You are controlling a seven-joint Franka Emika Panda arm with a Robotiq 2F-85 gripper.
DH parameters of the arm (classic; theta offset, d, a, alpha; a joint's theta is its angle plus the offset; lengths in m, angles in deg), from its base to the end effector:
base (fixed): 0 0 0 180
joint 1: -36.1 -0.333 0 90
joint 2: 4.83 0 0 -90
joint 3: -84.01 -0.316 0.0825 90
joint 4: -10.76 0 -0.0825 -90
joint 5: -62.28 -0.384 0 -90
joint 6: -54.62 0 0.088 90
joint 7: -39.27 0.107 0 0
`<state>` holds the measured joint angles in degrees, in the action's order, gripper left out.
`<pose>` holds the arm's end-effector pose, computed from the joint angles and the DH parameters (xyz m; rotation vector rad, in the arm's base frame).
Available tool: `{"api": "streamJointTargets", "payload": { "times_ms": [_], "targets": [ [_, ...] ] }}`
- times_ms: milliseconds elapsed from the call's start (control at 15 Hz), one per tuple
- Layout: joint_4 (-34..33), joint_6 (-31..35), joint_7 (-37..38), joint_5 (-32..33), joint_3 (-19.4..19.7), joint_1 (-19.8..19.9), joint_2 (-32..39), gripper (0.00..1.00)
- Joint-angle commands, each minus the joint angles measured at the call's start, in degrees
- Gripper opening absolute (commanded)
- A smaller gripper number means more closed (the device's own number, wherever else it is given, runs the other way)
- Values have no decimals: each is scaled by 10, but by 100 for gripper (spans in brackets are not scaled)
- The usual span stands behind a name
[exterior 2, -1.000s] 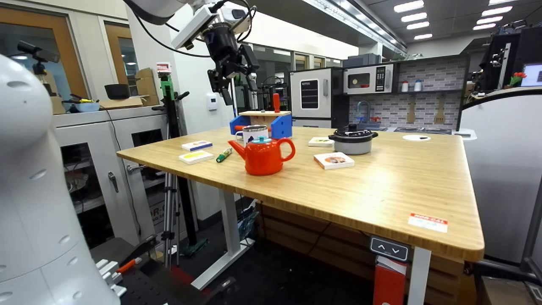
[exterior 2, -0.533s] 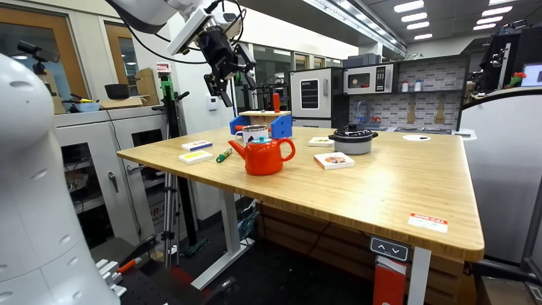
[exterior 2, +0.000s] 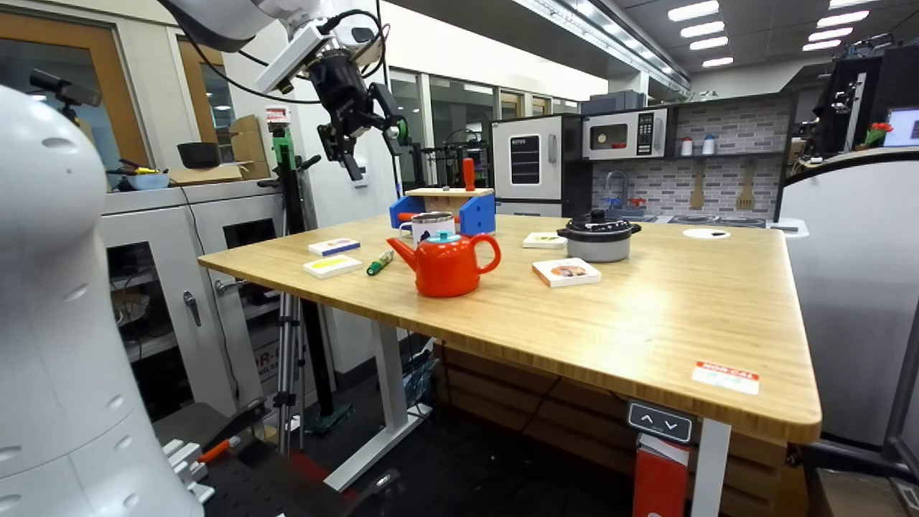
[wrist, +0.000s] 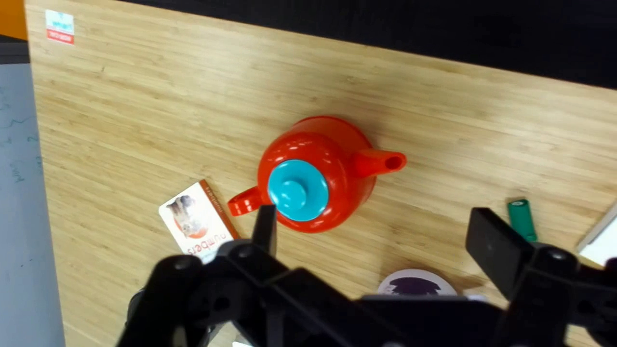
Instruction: Put the mug on the book
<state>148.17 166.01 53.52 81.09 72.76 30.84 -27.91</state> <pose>0.4083 0.1019 0.4633 2.7515 0.2098 0.0516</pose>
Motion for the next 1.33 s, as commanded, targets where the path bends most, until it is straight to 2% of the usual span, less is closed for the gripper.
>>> {"api": "streamJointTargets", "payload": {
  "times_ms": [0,267,533,1000,1267],
  "targets": [
    [-7,14,-1,-68,12,-11,0,100],
    [-12,26,-29,-155,17,-23,10,100],
    [-13,39,-42,-207,17,-28,16,100],
    [-9,92,-39,-233,20,-22,32,100],
    [14,100,-97,-237,34,-27,-1,100]
  ]
}}
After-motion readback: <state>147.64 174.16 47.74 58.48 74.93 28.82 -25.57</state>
